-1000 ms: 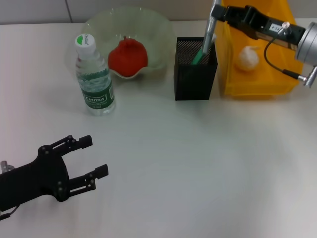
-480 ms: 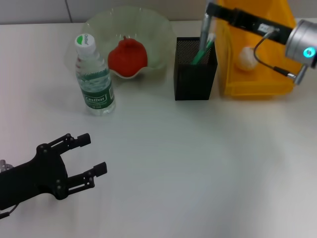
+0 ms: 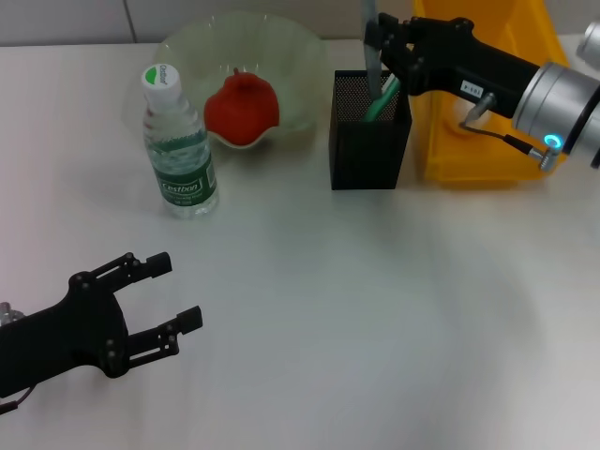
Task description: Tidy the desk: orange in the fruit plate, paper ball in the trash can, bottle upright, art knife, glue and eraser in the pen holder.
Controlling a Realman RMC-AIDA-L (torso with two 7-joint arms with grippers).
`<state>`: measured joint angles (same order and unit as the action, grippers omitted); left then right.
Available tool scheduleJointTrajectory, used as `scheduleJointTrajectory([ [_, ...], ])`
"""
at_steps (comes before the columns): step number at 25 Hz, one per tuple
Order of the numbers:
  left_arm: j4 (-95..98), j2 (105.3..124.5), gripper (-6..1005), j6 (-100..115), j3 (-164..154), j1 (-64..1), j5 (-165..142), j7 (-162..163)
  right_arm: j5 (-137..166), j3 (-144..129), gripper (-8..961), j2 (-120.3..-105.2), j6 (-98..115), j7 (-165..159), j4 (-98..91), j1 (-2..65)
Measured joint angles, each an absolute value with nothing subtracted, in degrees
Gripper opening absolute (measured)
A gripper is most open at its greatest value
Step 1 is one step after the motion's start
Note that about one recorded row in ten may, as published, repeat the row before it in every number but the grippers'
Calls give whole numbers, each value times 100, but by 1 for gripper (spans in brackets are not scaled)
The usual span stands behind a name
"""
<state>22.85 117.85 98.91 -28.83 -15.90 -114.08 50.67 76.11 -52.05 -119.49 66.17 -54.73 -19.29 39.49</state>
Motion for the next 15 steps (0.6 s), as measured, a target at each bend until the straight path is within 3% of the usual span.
scheduleJointTrajectory([
  [15,2276,11785,811,9906,-2883,-1591,-11408,5088,7540,-5173,118,-11962,6636,-4292,-1642,3876],
])
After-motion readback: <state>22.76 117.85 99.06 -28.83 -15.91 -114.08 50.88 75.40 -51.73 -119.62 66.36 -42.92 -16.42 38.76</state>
